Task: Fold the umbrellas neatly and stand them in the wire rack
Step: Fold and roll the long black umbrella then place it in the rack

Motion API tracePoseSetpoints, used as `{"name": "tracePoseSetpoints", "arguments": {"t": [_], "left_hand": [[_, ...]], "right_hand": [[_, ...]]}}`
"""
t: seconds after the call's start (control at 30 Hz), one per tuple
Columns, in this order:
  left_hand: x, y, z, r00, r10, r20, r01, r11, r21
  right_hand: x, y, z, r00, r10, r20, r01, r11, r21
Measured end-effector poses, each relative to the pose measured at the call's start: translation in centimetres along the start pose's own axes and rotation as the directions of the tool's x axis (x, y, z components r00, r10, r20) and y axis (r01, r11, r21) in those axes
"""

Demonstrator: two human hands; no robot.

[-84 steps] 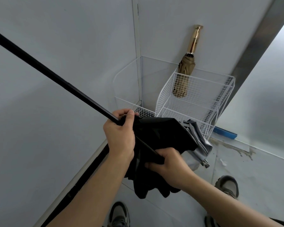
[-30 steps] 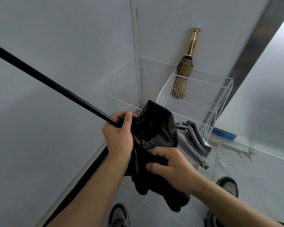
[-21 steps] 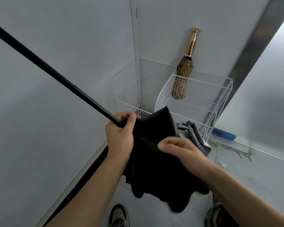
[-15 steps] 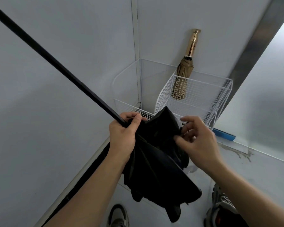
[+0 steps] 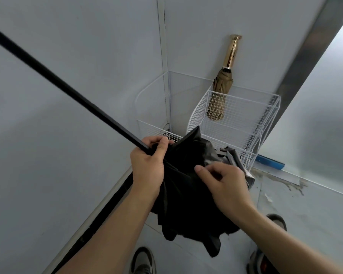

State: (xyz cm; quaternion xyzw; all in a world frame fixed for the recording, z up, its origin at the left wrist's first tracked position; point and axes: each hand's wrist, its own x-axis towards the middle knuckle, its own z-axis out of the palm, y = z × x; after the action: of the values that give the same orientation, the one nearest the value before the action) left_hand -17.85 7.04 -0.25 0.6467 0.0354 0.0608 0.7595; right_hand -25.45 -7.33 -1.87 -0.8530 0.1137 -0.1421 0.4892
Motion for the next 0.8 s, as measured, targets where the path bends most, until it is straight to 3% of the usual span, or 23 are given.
{"name": "tracePoseSetpoints", "arguments": {"t": [0.07,0.17,0.4,0.53,0.67,0.8], "left_hand": [[0.0,0.0,0.1,0.998,0.026,-0.060,-0.026,1.000,0.004],[-0.3,0.0,0.4,0.993,0.046,-0.113,-0.046,0.999,0.001],[-0.4,0.2,0.7,0.980,0.022,-0.195,-0.038,0.996,-0.081],[-0.5,0.5,0.9,0.980,-0.019,-0.198,-0.008,0.991,-0.136],[0.2,0.5,0.2,0.971,-0.016,-0.239,-0.011,0.994,-0.110],[1.1,0.2,-0.7,0.964,0.009,-0.265,-0.025,0.998,-0.055]], "right_hand": [[-0.5,-0.5,0.4,0.988,0.054,0.147,-0.052,0.999,-0.017],[-0.4,0.2,1.3,0.888,0.228,0.398,-0.278,0.958,0.071],[-0.5,2.4,4.1,0.934,0.054,0.353,-0.058,0.998,0.003],[-0.7,1.9,4.2,0.951,0.067,0.301,-0.046,0.996,-0.075],[-0.8,1.1,3.3,0.968,0.028,0.250,-0.053,0.995,0.090],[-1.3,0.6,2.7,0.927,-0.016,0.374,-0.090,0.960,0.264]]}}
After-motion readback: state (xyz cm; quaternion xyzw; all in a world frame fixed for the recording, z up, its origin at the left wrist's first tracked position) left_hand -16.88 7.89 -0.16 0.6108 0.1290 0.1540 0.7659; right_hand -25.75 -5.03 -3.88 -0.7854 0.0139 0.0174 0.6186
